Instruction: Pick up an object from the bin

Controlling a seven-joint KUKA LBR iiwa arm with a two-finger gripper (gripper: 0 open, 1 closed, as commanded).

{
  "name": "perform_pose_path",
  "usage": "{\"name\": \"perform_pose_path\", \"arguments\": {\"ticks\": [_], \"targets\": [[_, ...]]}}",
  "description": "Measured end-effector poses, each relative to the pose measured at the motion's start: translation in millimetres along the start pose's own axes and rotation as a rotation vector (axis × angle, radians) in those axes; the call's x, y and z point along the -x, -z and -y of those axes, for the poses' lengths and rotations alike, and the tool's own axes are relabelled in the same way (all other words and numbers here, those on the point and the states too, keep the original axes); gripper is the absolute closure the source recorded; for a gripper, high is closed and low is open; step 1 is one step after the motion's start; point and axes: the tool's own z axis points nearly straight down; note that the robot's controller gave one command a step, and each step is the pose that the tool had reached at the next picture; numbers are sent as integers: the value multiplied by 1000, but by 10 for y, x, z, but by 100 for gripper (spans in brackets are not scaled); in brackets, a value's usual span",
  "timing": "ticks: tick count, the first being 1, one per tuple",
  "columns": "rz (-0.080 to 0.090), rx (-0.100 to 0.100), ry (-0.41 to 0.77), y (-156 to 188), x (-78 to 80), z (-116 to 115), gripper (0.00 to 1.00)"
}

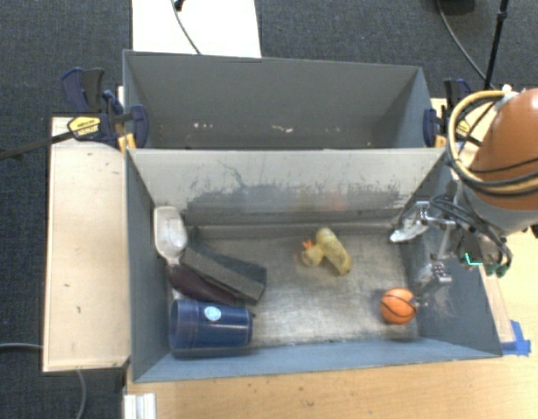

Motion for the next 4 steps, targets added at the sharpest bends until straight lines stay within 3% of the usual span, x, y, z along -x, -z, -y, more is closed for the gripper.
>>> {"name": "perform_pose_path", "arguments": {"ticks": [1,2,3,4], "targets": [[9,-1,37,-412,38,28,0],[-2,1,231,-817,5,286,0],[2,0,500,-1245,-50,433,0],[-9,0,324,-1661,155,588,100]]}}
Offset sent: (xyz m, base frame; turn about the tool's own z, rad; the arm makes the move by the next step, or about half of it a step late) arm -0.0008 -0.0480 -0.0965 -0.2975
